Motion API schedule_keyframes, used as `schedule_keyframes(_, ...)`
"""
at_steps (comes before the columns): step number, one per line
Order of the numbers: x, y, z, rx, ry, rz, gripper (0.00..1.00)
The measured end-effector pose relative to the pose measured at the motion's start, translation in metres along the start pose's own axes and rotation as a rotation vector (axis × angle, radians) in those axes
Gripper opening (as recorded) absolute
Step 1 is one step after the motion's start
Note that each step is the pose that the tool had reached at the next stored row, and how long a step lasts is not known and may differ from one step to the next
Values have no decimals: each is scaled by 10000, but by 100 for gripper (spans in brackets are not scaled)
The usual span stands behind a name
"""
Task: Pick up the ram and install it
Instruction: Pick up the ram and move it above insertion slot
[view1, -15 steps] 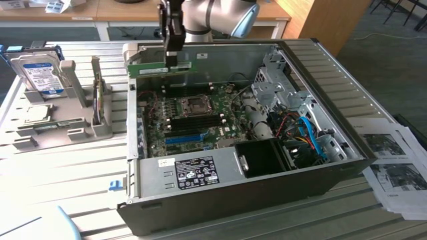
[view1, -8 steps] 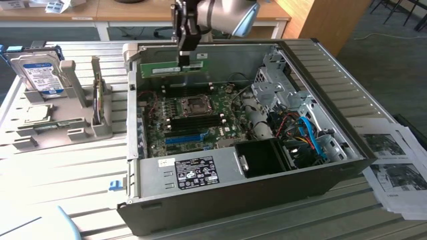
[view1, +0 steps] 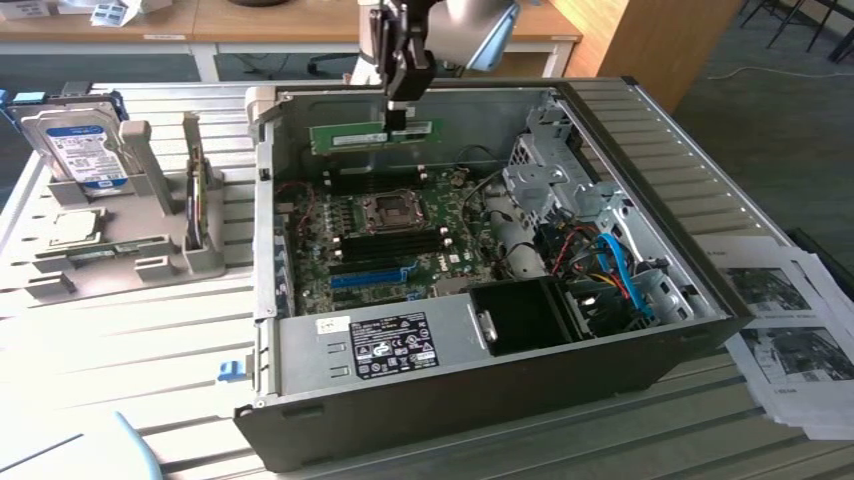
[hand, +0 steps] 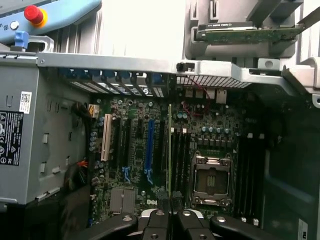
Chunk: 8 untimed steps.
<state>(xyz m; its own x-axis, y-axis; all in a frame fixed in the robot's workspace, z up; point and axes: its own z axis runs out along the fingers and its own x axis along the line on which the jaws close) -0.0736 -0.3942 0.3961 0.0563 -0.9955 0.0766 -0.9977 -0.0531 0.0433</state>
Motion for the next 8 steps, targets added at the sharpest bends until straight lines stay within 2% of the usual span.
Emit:
schedule_keyframes(2,3,-41,-2,0,1,-2,11)
schedule_keyframes(8,3,-43,-2,-1,-1,12,11)
